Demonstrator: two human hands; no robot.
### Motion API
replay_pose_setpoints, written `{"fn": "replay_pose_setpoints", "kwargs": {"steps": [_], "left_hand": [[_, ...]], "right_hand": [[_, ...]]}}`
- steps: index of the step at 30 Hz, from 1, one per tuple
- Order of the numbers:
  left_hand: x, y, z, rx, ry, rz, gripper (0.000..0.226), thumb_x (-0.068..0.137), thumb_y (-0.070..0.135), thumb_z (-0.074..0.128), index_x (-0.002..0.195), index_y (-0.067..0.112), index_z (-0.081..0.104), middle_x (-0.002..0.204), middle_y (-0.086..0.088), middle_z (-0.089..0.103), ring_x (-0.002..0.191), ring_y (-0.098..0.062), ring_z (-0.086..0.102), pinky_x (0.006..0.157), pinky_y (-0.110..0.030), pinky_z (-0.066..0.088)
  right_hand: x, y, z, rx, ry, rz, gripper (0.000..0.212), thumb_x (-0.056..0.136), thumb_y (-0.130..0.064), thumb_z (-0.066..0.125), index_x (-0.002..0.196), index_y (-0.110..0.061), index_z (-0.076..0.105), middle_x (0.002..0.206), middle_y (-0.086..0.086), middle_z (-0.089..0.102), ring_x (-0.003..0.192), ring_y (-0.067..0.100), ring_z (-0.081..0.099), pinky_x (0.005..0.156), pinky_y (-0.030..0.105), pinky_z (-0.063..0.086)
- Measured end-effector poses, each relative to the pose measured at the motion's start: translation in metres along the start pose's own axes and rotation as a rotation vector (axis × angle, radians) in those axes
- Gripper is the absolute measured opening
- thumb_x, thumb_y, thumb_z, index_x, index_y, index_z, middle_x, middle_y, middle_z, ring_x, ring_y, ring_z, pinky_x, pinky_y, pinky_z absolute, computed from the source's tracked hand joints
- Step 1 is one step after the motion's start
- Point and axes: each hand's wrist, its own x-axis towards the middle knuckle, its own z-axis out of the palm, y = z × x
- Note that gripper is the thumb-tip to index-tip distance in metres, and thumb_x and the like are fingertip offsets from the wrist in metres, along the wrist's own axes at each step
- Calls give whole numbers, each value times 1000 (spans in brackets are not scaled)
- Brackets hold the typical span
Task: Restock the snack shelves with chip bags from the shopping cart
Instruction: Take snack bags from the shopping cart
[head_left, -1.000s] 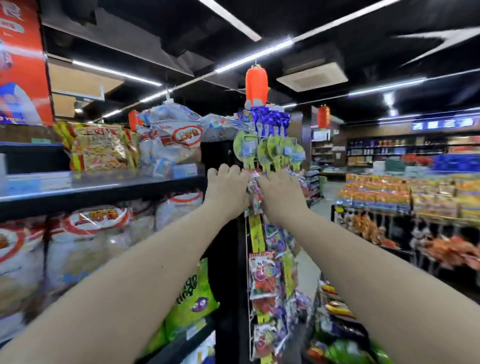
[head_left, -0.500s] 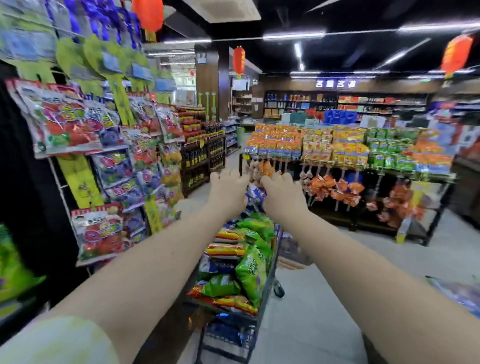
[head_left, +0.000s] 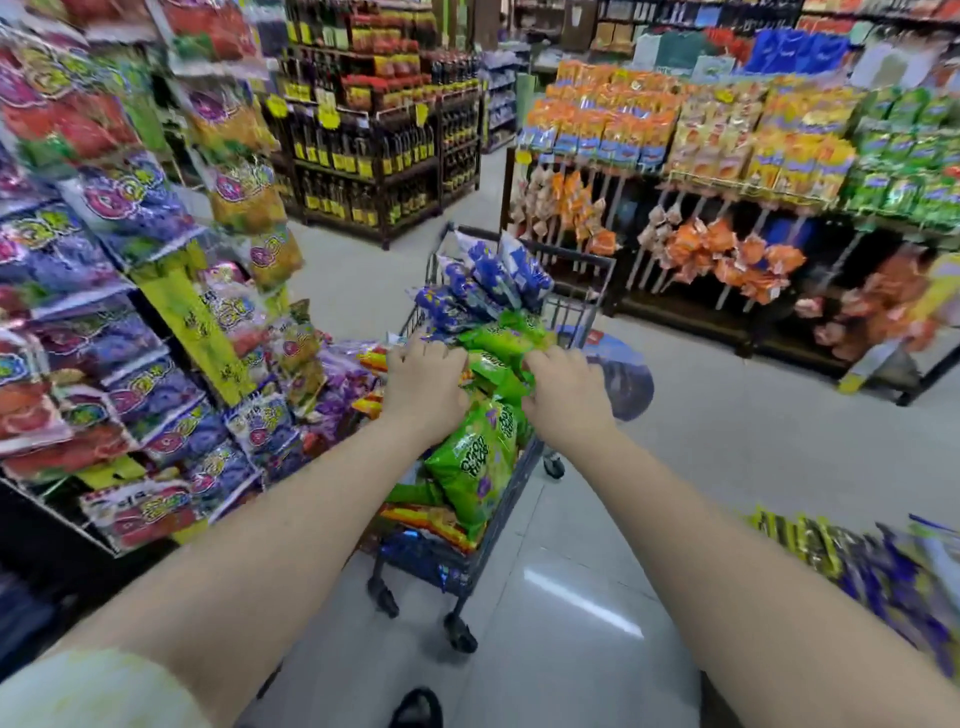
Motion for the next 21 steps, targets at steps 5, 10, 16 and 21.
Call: {"fn": "replay_pose_setpoints", "kwargs": {"steps": [5,10,16,21], "left_hand": [[47,-35,52,-45,-74,-88,43,84,34,58,125,24,51,127,-1,55,121,-26,44,96,-42,35],[87,-76,98,-184,-141,-217,43,86,37,58,128,28,50,131,0,55,122,-27,44,98,-44,37],[85,-123,159,-344,-110,-491,28,86,43,62,108,26,63,114,0,59,111,-27,49,93,-41,43],[66,-135,189,-364,-128,-745,38,83,59,62,105,28,64,116,1,57,114,-26,47,93,-41,41]], "right_hand": [[70,-9,51,47,-43,-49,40,88,-27,58,127,-20,48,125,4,51,119,28,43,90,40,37],[126,-21,101,115,-135,-81,38,90,-29,57,126,-19,50,125,4,52,117,28,46,89,41,41],[178,-16,148,260,-296,-42,39,90,-33,60,126,-21,52,126,3,54,118,27,47,93,42,43],[227,-12,182,492,-486,-34,46,89,-38,65,131,-20,56,130,7,54,123,26,47,102,41,41]]}}
